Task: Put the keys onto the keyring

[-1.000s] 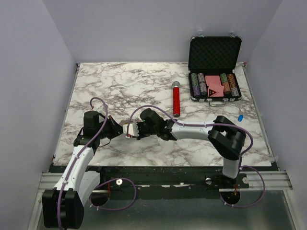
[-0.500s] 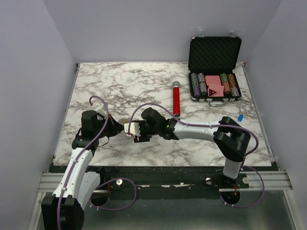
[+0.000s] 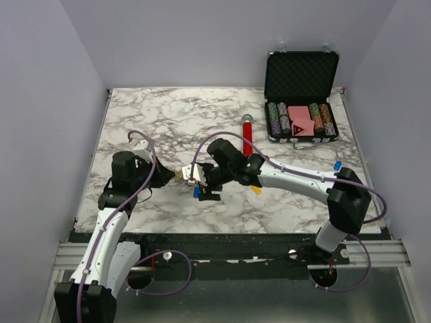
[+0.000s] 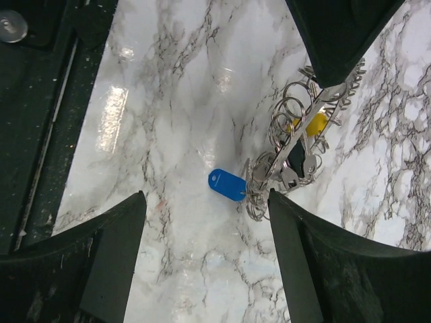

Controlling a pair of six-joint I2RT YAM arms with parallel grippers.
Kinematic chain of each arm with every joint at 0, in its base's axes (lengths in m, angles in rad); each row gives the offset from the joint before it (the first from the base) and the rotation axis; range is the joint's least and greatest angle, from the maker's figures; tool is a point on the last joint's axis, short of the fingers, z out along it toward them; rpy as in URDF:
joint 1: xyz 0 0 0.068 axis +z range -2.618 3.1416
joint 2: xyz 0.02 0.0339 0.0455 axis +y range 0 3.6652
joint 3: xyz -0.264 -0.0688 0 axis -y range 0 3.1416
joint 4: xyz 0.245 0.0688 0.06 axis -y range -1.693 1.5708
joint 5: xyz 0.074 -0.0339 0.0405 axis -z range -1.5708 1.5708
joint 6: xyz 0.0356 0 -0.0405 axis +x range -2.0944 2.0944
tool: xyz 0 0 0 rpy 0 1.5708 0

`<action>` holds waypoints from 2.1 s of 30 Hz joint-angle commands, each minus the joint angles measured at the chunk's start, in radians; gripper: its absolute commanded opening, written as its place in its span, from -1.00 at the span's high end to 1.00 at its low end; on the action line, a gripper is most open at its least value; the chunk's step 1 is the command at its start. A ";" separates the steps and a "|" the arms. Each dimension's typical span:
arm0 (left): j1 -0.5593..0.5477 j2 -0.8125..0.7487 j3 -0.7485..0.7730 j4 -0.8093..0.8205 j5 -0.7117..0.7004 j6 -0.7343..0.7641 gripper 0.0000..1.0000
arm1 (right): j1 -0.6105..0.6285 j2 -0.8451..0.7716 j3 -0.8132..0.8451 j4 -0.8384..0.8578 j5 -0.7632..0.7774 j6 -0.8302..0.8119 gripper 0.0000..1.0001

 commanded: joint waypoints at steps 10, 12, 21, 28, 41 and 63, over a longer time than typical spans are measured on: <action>-0.213 0.018 0.167 -0.006 -0.089 0.261 1.00 | -0.230 -0.110 0.178 -0.374 -0.418 0.007 -0.62; -0.230 0.024 0.185 0.002 -0.079 0.300 1.00 | -0.252 -0.122 0.187 -0.377 -0.437 0.021 -0.62; -0.295 0.028 0.234 0.033 0.058 0.453 1.00 | -0.272 -0.138 0.205 -0.368 -0.564 0.085 -0.62; -0.341 -0.017 0.162 0.196 0.170 0.424 1.00 | -0.282 -0.133 0.227 -0.365 -0.599 0.090 -0.56; -0.387 -0.057 -0.008 0.536 0.217 0.213 1.00 | -0.281 -0.113 0.207 -0.300 -0.636 0.172 -0.18; -0.407 -0.110 -0.100 0.642 0.187 0.128 1.00 | -0.281 -0.084 0.133 -0.184 -0.586 0.257 0.21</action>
